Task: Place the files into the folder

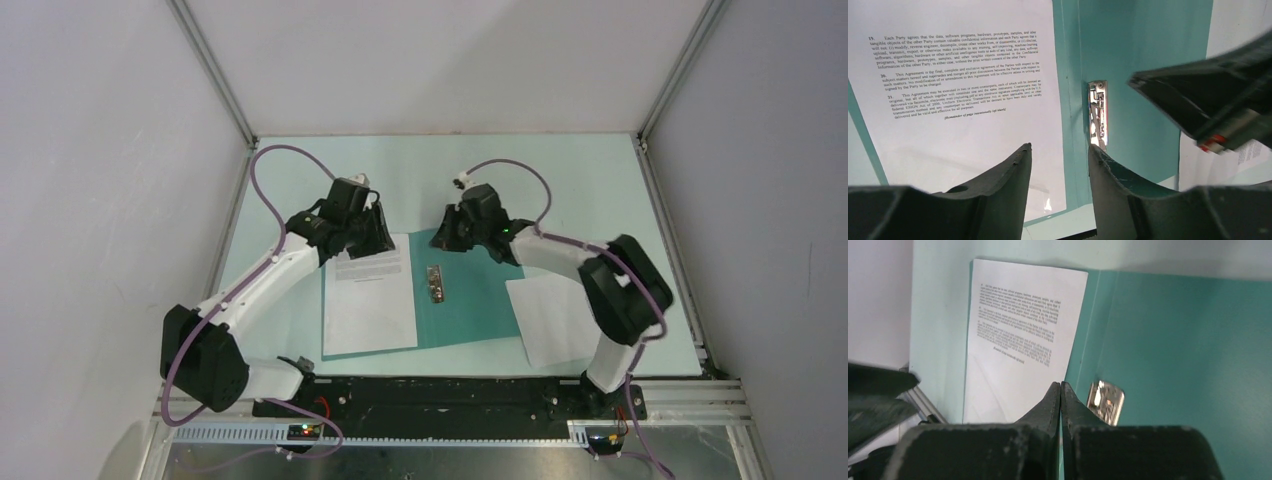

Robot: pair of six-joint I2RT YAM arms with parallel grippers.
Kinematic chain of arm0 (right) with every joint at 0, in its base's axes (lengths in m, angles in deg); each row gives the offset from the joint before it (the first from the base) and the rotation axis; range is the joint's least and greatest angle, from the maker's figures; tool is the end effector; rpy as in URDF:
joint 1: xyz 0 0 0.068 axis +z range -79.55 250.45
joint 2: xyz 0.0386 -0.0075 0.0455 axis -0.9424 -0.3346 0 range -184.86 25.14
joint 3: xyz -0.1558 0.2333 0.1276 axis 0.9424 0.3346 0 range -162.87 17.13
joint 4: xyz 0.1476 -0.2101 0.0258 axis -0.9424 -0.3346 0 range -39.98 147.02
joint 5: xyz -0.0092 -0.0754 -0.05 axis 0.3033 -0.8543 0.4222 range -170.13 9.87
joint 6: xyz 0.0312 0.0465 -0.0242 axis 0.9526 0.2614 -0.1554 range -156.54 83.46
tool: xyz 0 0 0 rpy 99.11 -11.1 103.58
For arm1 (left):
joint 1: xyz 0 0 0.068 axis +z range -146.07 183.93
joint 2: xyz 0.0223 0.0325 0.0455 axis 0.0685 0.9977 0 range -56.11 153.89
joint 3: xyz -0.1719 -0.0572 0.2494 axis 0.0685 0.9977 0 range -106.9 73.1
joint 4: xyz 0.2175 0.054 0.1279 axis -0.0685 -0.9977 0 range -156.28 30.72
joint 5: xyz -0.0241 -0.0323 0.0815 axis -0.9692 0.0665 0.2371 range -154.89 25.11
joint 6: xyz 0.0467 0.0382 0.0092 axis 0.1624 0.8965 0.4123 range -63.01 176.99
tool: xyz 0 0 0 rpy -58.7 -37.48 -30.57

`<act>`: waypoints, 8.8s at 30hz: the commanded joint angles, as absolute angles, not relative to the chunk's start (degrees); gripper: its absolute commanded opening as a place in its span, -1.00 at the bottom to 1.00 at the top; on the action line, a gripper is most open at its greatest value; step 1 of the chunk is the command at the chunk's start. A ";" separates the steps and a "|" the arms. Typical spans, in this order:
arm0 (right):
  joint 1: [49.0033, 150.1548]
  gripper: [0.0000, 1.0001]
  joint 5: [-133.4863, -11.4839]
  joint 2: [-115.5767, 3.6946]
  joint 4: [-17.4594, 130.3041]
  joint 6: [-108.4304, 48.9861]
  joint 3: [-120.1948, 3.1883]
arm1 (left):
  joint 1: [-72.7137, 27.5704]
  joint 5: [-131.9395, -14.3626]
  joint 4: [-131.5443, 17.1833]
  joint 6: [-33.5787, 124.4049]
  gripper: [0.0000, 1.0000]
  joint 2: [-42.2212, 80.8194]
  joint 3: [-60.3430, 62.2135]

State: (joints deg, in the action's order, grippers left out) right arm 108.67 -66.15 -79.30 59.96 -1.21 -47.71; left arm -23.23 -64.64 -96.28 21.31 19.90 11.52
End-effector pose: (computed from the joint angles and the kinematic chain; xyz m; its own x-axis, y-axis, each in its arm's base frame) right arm 0.3185 0.2648 0.2262 -0.8179 0.0702 -0.5710 -0.3427 0.7378 0.5816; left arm 0.2409 -0.1233 0.3095 -0.8298 -0.2298 -0.5086 -0.0368 0.9319 -0.3610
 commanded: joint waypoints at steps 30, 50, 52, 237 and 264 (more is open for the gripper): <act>113.87 -1.00 -64.30 -80.48 71.74 6.08 -40.94 | -22.88 -67.34 -94.99 25.35 0.60 16.02 11.37; 110.72 -0.88 -66.45 -85.68 64.66 6.21 -51.78 | -23.62 -68.29 -94.68 25.97 0.69 17.19 11.55; 110.59 -0.82 -67.00 -83.24 62.35 5.80 -52.86 | -24.28 -68.06 -94.48 26.09 0.70 17.53 10.93; 92.96 -1.00 -74.36 -61.60 39.48 -8.67 -30.73 | -30.79 -65.14 -86.23 16.44 -0.60 31.85 16.10; 79.29 -1.00 -32.02 -41.53 53.68 17.78 -39.03 | -22.67 -107.17 -45.77 -3.25 0.99 28.90 22.06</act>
